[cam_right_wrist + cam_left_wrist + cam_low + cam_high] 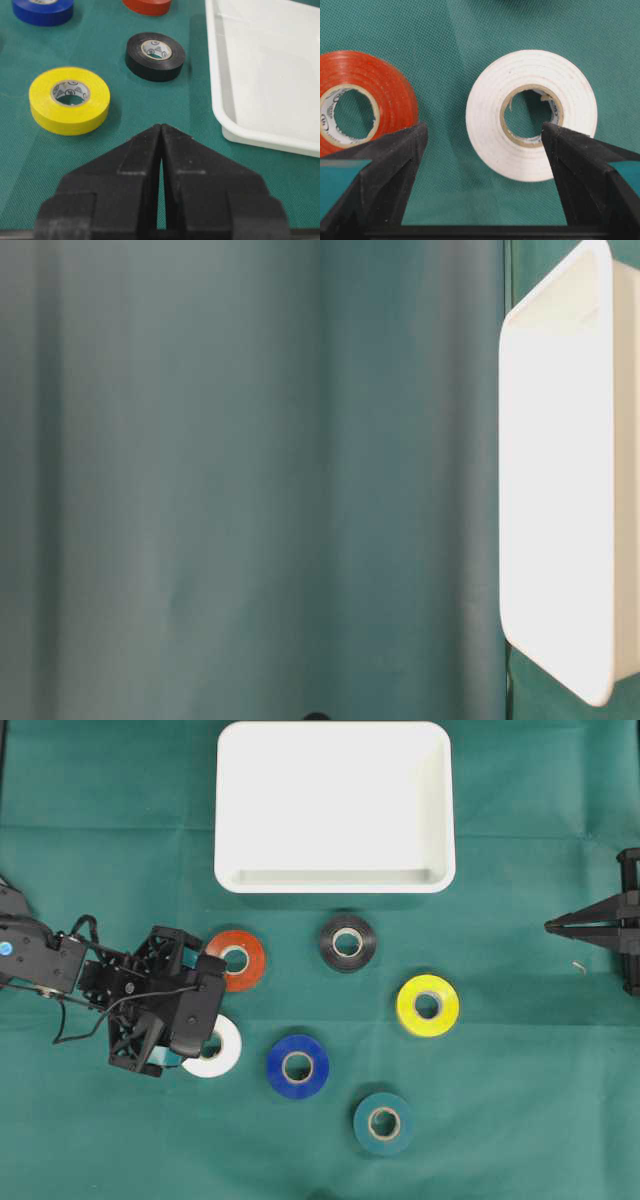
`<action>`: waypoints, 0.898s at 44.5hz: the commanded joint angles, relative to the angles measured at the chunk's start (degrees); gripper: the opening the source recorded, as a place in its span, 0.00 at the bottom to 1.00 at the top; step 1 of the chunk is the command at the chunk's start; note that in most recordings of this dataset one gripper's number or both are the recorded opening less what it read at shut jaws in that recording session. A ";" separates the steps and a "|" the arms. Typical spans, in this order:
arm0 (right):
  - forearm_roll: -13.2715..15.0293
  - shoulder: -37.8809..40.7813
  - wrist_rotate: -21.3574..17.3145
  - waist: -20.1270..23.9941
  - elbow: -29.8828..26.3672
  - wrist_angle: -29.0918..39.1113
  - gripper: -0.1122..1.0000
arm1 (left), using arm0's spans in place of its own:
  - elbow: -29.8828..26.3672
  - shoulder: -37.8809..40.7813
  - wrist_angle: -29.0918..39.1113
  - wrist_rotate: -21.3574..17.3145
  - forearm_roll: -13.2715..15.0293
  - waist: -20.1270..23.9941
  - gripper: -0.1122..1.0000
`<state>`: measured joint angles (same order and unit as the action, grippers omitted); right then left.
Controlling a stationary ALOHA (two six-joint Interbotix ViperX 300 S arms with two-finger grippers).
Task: Put the tape into the white case with the left arm.
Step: 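Lower the left gripper into the white roll's core and close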
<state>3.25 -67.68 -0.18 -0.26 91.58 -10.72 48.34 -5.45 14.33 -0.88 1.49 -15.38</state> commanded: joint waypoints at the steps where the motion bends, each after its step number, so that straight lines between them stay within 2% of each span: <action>1: 0.00 0.35 -0.09 -0.18 -0.62 -0.26 0.02 | -1.32 0.26 -1.41 -0.09 0.00 -0.26 0.94; 23: 0.00 0.35 -0.09 -0.18 -0.62 -0.26 0.02 | -1.49 3.87 -2.20 -0.09 0.00 -0.26 0.92; 27: 0.00 0.35 -0.09 -0.09 -0.53 -0.35 0.02 | -1.49 4.22 -2.20 -0.09 0.00 -0.26 0.88; 36: 0.00 0.35 -0.09 -0.09 -0.53 -0.35 0.02 | -1.49 5.80 -3.60 0.00 0.00 -0.26 0.70; 40: 0.00 0.35 -0.09 -0.18 -0.53 -0.35 0.02 | -1.49 6.86 -4.31 0.00 0.00 -0.26 0.66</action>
<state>3.25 -67.76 -0.09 -0.35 91.58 -10.72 47.81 1.14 10.81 -0.88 1.49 -15.38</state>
